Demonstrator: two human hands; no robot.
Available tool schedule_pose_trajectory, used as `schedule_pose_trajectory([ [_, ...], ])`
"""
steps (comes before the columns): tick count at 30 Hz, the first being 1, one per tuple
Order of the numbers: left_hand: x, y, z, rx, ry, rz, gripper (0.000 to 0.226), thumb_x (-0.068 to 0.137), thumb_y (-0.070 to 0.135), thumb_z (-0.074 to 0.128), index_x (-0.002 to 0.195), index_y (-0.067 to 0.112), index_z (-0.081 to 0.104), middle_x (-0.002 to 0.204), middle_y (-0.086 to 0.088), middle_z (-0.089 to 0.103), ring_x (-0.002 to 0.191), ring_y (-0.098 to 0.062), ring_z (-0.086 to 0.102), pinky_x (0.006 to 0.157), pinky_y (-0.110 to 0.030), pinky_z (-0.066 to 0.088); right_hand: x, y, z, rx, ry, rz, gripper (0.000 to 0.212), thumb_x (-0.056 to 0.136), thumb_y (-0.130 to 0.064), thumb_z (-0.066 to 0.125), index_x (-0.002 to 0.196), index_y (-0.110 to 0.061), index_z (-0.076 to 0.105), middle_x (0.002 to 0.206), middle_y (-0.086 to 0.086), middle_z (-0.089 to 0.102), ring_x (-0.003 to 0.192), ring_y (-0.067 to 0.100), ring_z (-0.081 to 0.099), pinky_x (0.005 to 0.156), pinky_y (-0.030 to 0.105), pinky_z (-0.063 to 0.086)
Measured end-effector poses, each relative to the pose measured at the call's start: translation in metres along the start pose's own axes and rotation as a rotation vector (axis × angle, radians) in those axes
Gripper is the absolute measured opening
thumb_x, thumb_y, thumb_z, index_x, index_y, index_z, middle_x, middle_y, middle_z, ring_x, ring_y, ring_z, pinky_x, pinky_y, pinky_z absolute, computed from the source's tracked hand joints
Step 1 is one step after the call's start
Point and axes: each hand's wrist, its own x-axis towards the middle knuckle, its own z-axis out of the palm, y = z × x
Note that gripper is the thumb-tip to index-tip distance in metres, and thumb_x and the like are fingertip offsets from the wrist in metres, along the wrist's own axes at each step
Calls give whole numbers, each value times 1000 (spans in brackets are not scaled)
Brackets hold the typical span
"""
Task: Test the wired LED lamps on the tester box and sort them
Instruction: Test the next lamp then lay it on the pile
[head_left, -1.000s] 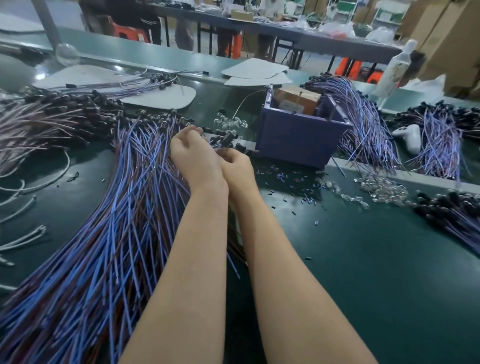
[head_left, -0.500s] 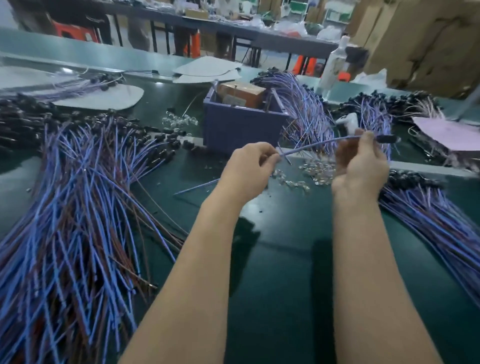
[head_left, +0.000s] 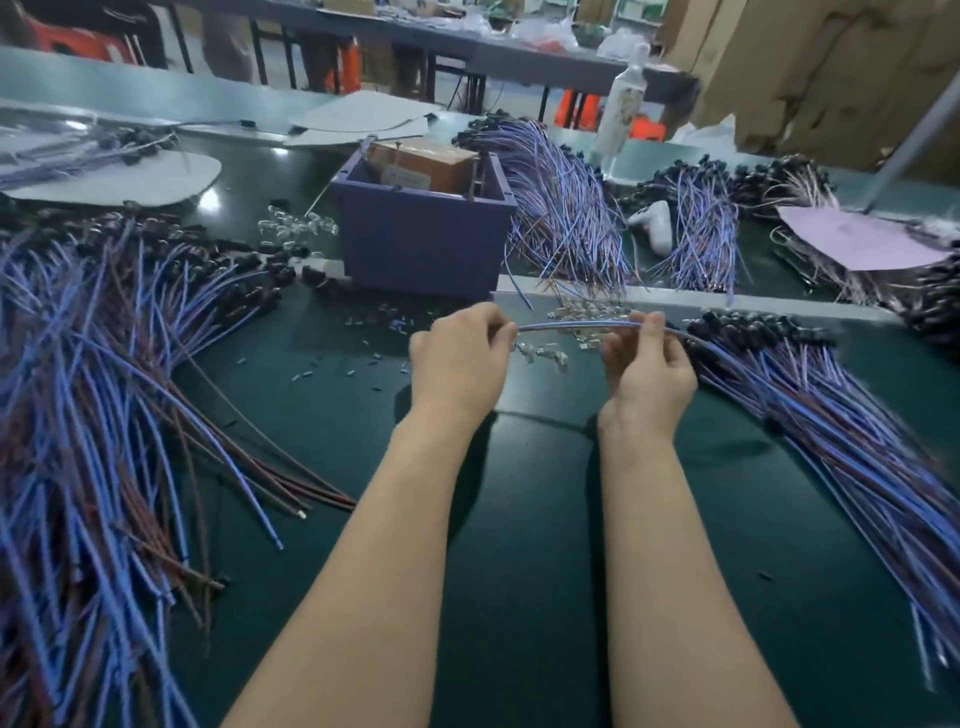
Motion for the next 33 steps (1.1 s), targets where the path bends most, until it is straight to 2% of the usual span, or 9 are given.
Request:
schedule_pose_trajectory([
  [3, 2, -8, -5, 1, 55, -90, 16, 95, 30, 51, 98, 24, 65, 97, 6, 69, 98, -21, 59, 85, -30, 27, 0, 4, 5, 47, -71, 60, 21, 97, -18, 52, 77, -13, 58, 51, -8, 62, 50, 4, 59, 54, 16, 52],
  [8, 0, -3, -3, -157, -17, -49, 12, 94, 22, 54, 95, 21, 66, 89, 6, 68, 95, -23, 62, 96, -42, 43, -16, 21, 20, -163, -342, 63, 18, 95, -9, 53, 77, -11, 57, 68, 3, 58, 56, 6, 58, 58, 15, 52],
  [11, 0, -7, -4, -106, 7, -57, 14, 94, 25, 53, 97, 22, 66, 95, 4, 70, 96, -23, 61, 97, -37, 38, -15, 20, 18, -159, -292, -8, 20, 95, -8, 53, 76, -9, 58, 68, 4, 59, 52, 2, 59, 59, 14, 52],
  [13, 1, -11, -7, -63, 63, -113, 14, 94, 31, 53, 96, 25, 66, 95, 6, 70, 95, -19, 59, 89, -30, 29, -12, 16, 15, -118, -239, -13, 19, 95, -8, 54, 77, -9, 60, 68, 4, 62, 53, 2, 61, 58, 14, 52],
  [16, 2, -16, -10, -88, 117, -191, 15, 94, 33, 54, 95, 25, 67, 93, 7, 68, 94, -18, 58, 83, -30, 22, -8, 13, 11, -58, -183, -4, 20, 94, -7, 54, 76, -9, 60, 57, -4, 64, 52, 4, 62, 57, 14, 52],
  [21, 2, -15, -11, -96, 158, -256, 16, 95, 31, 54, 94, 22, 66, 84, 6, 62, 95, -22, 58, 87, -33, 26, -11, 16, 12, -34, -159, 7, 19, 94, -6, 55, 76, -7, 60, 51, -7, 64, 51, 3, 62, 56, 13, 51],
  [26, 9, -34, -33, -140, 399, -429, 16, 94, 20, 51, 98, 19, 66, 102, -2, 68, 107, -27, 56, 96, -37, 31, 2, 2, 1, 107, -39, 30, 22, 94, -6, 55, 72, -8, 57, 48, -7, 62, 49, 3, 62, 57, 15, 55],
  [30, 5, -25, -25, -132, 329, -309, 35, 88, 9, 49, 116, 23, 64, 130, -2, 51, 120, -25, 45, 104, -37, 30, -11, 7, 11, 137, -99, 132, 20, 93, -6, 56, 73, -7, 58, 52, -4, 65, 52, 5, 65, 59, 17, 56],
  [33, 2, -15, -21, -428, 200, -136, 18, 93, 20, 55, 106, 16, 66, 108, -4, 64, 97, -20, 62, 92, -30, 46, -16, 8, 15, 155, -124, 172, 19, 92, -7, 57, 73, -6, 59, 54, -3, 66, 54, 6, 65, 61, 18, 57],
])
